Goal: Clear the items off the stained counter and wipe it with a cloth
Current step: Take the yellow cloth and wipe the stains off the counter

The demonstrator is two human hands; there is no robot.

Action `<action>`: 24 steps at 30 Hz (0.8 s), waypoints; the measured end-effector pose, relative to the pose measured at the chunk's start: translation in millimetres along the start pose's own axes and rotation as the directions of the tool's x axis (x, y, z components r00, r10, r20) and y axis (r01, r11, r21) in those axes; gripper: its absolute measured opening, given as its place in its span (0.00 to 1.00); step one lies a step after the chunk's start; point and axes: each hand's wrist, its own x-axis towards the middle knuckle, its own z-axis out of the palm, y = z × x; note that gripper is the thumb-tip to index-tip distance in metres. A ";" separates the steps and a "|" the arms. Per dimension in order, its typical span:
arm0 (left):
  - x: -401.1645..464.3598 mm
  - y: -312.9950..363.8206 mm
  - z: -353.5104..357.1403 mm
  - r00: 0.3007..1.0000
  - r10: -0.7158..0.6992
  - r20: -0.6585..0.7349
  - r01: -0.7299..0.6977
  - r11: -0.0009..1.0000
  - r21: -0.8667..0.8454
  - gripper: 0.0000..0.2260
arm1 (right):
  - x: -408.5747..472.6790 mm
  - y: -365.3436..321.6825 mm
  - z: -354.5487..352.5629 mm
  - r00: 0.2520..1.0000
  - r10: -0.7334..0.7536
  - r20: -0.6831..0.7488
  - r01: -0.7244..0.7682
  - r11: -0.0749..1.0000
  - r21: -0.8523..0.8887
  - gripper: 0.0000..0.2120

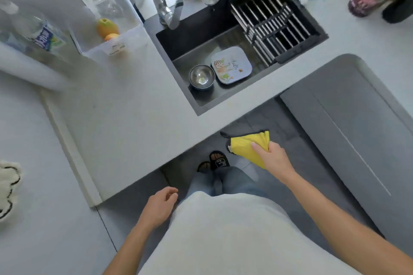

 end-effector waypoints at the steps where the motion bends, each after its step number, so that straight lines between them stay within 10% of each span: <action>1: 3.4 0.9 -1.4 1.000 0.011 0.024 -0.012 0.999 0.033 0.12 | -8.5 14.9 -0.2 0.998 0.038 -0.045 -0.038 0.999 0.001 0.22; 13: 41.6 108.7 18.7 0.913 0.224 0.342 -0.365 0.822 0.437 0.12 | -163.8 231.3 33.3 0.752 0.606 -0.260 -0.540 0.792 0.285 0.24; 24: 25.0 286.5 159.2 0.708 0.320 0.630 -0.703 0.415 0.578 0.11 | -260.5 331.4 70.0 0.529 0.838 -0.130 -0.569 0.464 0.679 0.21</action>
